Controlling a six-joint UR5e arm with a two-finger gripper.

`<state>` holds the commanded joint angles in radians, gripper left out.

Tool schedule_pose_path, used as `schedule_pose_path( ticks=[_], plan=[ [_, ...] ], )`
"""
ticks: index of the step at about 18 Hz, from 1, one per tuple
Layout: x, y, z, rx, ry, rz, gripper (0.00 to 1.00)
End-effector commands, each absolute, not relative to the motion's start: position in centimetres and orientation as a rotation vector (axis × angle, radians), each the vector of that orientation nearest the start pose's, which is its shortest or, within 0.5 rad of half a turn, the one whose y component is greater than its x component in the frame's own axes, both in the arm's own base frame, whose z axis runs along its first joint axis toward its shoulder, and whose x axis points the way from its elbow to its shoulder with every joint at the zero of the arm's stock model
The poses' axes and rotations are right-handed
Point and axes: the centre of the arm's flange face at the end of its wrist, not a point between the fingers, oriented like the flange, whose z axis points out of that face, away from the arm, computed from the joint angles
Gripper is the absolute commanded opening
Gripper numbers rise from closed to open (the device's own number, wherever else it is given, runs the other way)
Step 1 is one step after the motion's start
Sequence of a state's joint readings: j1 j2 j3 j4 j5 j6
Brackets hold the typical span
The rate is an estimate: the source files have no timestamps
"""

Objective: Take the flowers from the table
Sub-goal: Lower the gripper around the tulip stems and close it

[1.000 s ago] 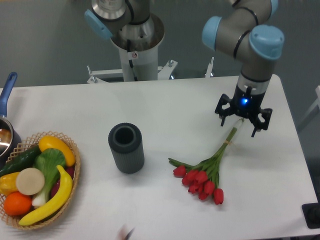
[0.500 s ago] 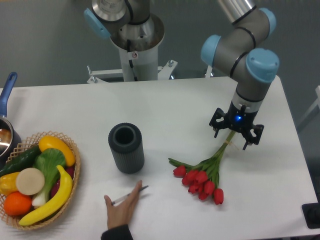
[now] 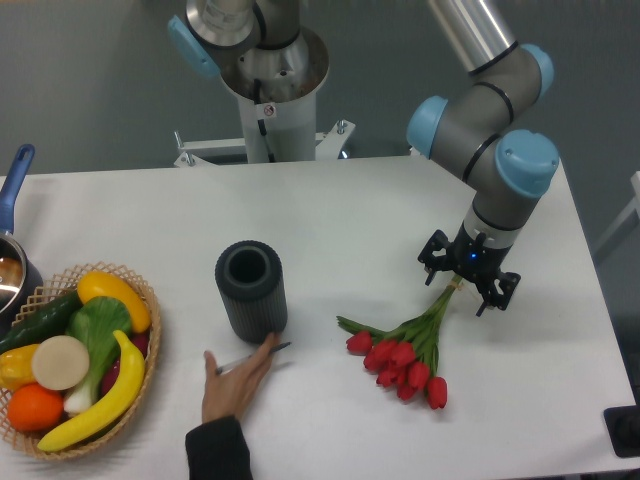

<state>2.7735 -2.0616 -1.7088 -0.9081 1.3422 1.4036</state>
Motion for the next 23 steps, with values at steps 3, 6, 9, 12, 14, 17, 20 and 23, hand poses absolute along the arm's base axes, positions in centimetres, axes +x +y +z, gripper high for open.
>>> schedule_pose_path(
  ticks=[3,6,9,12,14,17,20,23],
  plan=[
    [-52.2,37.0,20.6,-2.901,0.297,-0.054,1.00],
    [-51.8,37.5,19.5,-2.944,0.323,-0.067,1.00],
    [-52.0,37.6,19.4,-2.958,0.322,-0.062,1.00],
    [-51.9,37.5,19.1,-2.960,0.324,-0.070,1.00],
    [-51.9,37.5,19.1,-2.960,0.321,-0.071,1.00],
    [-51.8,37.5,19.0,-2.960,0.321,-0.073,0.88],
    [-52.0,37.6,18.9,-2.960,0.321,-0.073,0.73],
    [-52.1,37.6,18.9,-2.961,0.324,-0.068,0.63]
  ],
)
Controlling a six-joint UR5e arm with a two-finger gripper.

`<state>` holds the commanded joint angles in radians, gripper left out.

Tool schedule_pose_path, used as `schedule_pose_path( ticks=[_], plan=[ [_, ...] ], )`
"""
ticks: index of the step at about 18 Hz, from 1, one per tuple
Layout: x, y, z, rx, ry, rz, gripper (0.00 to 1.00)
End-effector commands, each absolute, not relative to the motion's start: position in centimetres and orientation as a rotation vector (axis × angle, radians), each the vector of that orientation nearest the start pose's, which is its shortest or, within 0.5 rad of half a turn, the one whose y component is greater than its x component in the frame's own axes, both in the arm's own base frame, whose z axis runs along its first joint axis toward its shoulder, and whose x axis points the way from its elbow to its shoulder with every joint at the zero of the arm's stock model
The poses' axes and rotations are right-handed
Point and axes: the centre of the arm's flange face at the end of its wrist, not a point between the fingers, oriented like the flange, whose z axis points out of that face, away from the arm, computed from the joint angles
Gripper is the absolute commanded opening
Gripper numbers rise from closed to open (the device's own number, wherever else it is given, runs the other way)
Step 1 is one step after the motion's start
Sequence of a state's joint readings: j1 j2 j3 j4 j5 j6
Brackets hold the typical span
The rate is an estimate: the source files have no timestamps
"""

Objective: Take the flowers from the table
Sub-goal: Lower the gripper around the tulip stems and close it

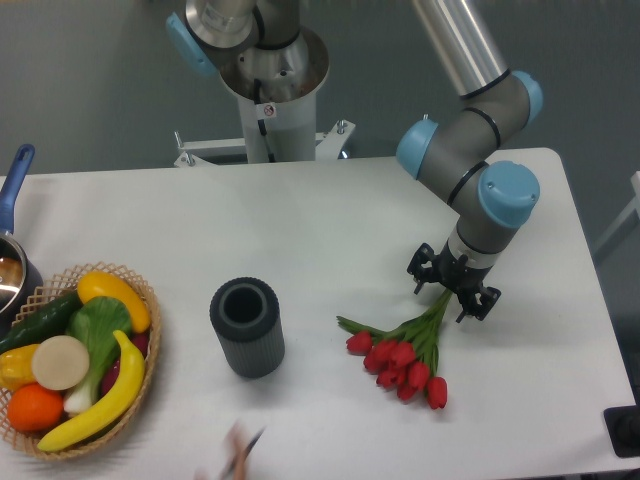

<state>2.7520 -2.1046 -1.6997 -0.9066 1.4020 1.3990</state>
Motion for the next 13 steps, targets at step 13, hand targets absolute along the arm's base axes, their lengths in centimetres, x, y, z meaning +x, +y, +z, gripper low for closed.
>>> schedule_pose_path(
  ticks=[13],
  plan=[
    [-51.97,37.51,19.16,-2.965,0.322,-0.066,0.32]
  ],
)
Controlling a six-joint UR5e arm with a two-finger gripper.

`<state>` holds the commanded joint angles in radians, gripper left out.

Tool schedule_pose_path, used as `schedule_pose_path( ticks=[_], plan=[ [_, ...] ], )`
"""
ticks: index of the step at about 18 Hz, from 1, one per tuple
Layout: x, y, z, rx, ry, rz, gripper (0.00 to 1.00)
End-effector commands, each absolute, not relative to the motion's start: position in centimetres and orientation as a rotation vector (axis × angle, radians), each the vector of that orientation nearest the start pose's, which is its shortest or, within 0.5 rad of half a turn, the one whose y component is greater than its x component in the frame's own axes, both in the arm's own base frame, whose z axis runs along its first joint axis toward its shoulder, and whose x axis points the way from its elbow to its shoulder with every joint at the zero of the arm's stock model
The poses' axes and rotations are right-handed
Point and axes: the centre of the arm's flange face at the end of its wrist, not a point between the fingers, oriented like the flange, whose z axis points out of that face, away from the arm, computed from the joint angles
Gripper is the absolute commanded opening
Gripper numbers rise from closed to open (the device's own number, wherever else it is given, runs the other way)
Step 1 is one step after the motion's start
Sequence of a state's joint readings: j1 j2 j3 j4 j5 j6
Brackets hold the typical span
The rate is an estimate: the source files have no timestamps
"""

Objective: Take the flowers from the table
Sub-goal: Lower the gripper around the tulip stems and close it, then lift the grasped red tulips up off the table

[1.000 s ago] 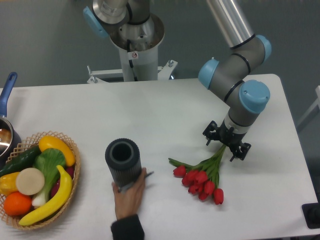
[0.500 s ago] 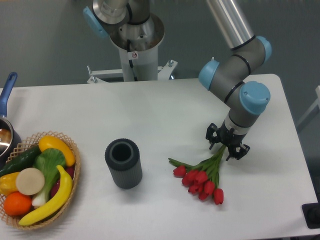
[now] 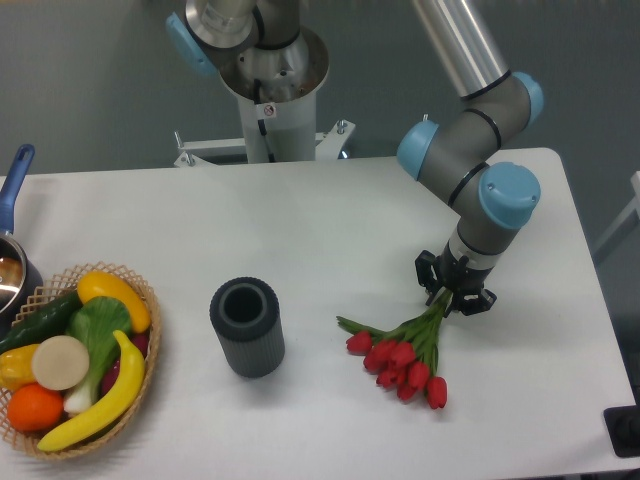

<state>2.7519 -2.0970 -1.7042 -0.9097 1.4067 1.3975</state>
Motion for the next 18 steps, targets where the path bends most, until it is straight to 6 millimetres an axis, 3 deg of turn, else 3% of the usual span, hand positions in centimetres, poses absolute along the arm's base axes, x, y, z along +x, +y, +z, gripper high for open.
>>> schedule_pose_path(
  ticks=[11,18],
  plan=[
    [-52.0,37.5,20.2,-2.963,0.269,-0.050,0.21],
    [-52.0,37.0,24.6,-2.907,0.210,0.024,0.21]
  ],
)
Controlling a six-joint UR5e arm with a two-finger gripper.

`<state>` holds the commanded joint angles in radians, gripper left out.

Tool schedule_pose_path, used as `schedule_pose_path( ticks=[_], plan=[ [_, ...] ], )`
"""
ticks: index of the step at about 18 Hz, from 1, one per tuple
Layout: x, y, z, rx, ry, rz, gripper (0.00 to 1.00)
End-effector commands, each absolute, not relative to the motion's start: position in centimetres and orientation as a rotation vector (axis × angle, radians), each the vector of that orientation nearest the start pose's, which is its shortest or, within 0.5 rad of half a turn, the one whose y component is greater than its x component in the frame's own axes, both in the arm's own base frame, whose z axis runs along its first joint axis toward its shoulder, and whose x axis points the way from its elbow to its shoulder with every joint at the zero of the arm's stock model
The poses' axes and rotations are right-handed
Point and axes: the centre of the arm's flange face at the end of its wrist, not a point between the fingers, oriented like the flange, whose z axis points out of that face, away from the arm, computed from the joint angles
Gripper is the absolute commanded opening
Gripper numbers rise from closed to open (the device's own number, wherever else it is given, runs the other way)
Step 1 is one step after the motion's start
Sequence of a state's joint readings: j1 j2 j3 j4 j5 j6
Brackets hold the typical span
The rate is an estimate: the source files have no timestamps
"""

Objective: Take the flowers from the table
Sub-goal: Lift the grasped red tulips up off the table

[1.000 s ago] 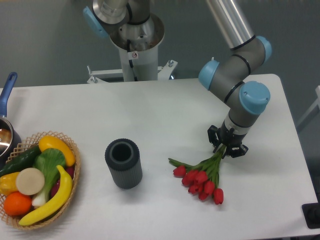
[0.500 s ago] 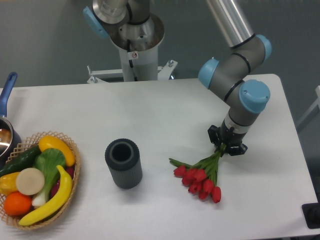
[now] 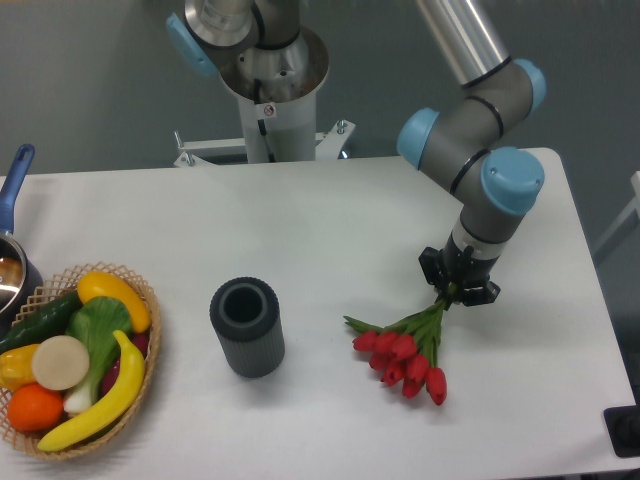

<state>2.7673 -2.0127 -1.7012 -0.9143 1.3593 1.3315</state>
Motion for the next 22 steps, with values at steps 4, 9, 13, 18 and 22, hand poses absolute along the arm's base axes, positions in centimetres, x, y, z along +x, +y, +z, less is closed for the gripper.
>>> schedule_pose_path(
  ticks=[4,9,13,18,22],
  plan=[
    [-52.7,36.3,28.5,-2.780,0.135,0.058,0.21],
    [-54.7,35.6,33.7,-2.557,0.029,0.067,0.21],
    [-56.6,33.2,38.0,-2.376,-0.044,0.076,0.22],
    [-57.6,31.6,40.0,-2.197,-0.051,0.040,0.21],
    [-58.0,31.1,40.6,-2.172,-0.053,0.045,0.22]
  ],
)
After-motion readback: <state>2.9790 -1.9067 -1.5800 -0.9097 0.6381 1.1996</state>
